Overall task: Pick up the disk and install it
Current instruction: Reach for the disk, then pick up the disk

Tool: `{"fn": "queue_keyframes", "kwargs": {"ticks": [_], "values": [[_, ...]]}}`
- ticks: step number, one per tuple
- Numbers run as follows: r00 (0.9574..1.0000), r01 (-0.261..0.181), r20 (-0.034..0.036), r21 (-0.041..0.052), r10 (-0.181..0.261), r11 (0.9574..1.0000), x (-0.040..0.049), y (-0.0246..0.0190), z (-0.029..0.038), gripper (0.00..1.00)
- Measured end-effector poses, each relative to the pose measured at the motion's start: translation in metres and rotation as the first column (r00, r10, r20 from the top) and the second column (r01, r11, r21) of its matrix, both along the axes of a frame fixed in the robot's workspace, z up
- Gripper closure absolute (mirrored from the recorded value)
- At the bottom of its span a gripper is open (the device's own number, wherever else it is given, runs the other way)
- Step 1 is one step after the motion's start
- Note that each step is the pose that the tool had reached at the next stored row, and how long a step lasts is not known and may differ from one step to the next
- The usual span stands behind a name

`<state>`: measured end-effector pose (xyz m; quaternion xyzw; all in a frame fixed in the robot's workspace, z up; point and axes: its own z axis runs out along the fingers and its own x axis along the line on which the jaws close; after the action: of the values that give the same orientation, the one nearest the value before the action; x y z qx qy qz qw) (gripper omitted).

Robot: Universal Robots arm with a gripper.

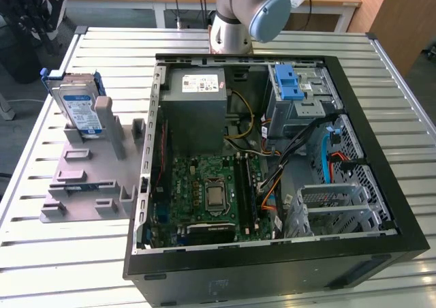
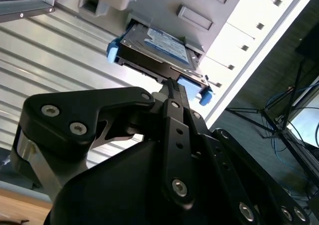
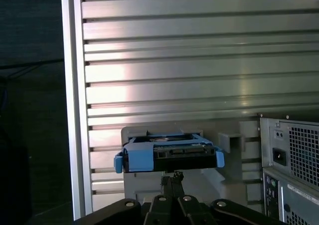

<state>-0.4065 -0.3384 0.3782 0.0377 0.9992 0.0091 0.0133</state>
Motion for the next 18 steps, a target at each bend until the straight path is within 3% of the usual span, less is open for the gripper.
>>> {"fn": "queue_keyframes", "kwargs": {"ticks": [6, 18], "values": [[1.0000, 0.000, -0.0001, 0.0000, 0.000, 1.0000, -0.0130, 0.0000, -0.0005, 0.89], [1.0000, 0.000, 0.0000, 0.0000, 0.000, 1.0000, -0.0137, 0.0000, -0.0005, 0.89]]}}
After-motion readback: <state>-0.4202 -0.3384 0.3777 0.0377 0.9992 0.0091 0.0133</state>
